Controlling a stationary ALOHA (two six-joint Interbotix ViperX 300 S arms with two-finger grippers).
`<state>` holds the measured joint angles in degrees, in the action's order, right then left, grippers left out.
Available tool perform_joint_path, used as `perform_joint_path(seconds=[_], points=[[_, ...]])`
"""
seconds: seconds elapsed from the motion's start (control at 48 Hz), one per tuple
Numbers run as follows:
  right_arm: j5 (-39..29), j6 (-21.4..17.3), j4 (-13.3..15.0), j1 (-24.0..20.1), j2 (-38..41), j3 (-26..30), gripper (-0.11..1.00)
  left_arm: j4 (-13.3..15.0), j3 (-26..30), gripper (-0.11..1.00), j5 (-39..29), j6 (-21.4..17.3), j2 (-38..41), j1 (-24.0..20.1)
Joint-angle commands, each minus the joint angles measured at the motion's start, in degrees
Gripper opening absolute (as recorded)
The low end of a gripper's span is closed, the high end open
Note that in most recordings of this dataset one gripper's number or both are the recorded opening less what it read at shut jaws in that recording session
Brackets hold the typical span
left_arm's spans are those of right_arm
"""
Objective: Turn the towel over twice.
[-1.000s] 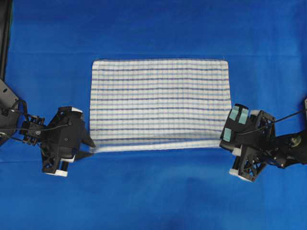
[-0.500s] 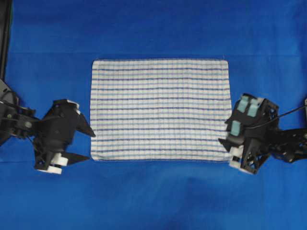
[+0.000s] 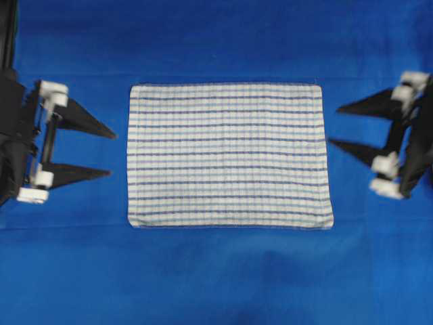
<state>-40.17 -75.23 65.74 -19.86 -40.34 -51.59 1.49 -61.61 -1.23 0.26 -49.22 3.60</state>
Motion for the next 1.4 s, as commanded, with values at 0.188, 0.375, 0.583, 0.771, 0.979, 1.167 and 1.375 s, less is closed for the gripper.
perform_joint_path(seconds=[0.188,0.375,0.583,0.771,0.979,1.167,1.375], points=[[1.05,1.41,4.39,0.44,-8.44,-1.67,0.61,-0.09,-0.79,0.65,0.62,-1.93,-6.15,-4.83],[1.41,0.79,4.31,0.62,-7.12,-2.11,0.58,-0.09,-1.41,0.65,2.11,-2.02,-6.15,-5.19],[1.05,0.97,4.48,0.97,-7.56,-2.02,0.58,-0.09,-1.14,0.65,1.58,-2.20,-7.73,-5.63],[-0.97,3.52,4.48,1.76,-12.48,-1.93,0.58,-0.09,-0.53,0.65,-2.29,-4.04,-12.74,-7.73],[-6.15,6.42,3.69,1.67,-20.83,-4.39,0.55,-0.18,-1.49,0.65,-7.21,-5.27,-19.95,-9.93],[-7.03,5.89,2.20,1.76,-29.36,-10.72,0.51,-0.09,-4.57,0.65,-12.39,-4.48,-28.04,-10.99],[-5.19,3.87,1.67,1.76,-36.21,-17.93,0.49,0.00,-9.49,0.65,-12.83,-3.34,-32.96,-10.99]])
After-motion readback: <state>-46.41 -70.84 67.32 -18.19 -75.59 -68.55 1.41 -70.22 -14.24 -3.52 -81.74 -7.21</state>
